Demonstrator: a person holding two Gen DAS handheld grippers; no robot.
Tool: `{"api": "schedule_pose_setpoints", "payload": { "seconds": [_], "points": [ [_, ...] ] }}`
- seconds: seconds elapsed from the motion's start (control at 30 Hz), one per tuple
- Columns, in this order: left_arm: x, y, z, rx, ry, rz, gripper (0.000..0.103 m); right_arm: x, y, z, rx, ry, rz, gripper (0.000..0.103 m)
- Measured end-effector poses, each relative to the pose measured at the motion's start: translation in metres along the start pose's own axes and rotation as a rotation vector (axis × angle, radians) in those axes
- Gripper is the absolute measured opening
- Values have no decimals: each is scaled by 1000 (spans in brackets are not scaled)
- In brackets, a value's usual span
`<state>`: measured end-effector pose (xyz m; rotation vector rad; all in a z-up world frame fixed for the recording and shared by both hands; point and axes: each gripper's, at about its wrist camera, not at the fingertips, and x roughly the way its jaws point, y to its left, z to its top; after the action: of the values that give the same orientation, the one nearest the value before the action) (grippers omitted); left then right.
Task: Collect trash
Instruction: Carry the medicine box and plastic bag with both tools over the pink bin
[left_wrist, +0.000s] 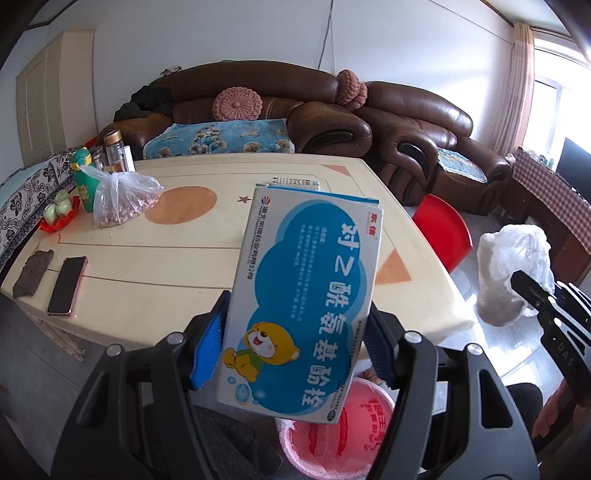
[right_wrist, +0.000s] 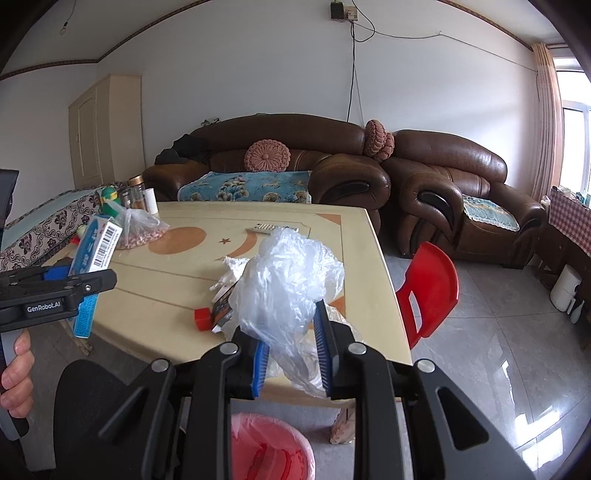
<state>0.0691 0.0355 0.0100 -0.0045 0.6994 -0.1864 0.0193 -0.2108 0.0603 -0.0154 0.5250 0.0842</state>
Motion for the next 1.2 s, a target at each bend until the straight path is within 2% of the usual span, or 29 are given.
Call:
{"api": "schedule_pose_setpoints", "payload": {
  "seconds": [0.43,0.97,1.2],
  "points": [
    [-8,-20,-24,67,20,-30,65,-19,8,-26,-24,49,17,23],
    [24,-41,-58,150,131,-42,65,15,19,-61,-32,176,58,23],
    [49,-50,-79,186,208,-48,65,36,16,-80,-23,241,67,23]
  ]
}}
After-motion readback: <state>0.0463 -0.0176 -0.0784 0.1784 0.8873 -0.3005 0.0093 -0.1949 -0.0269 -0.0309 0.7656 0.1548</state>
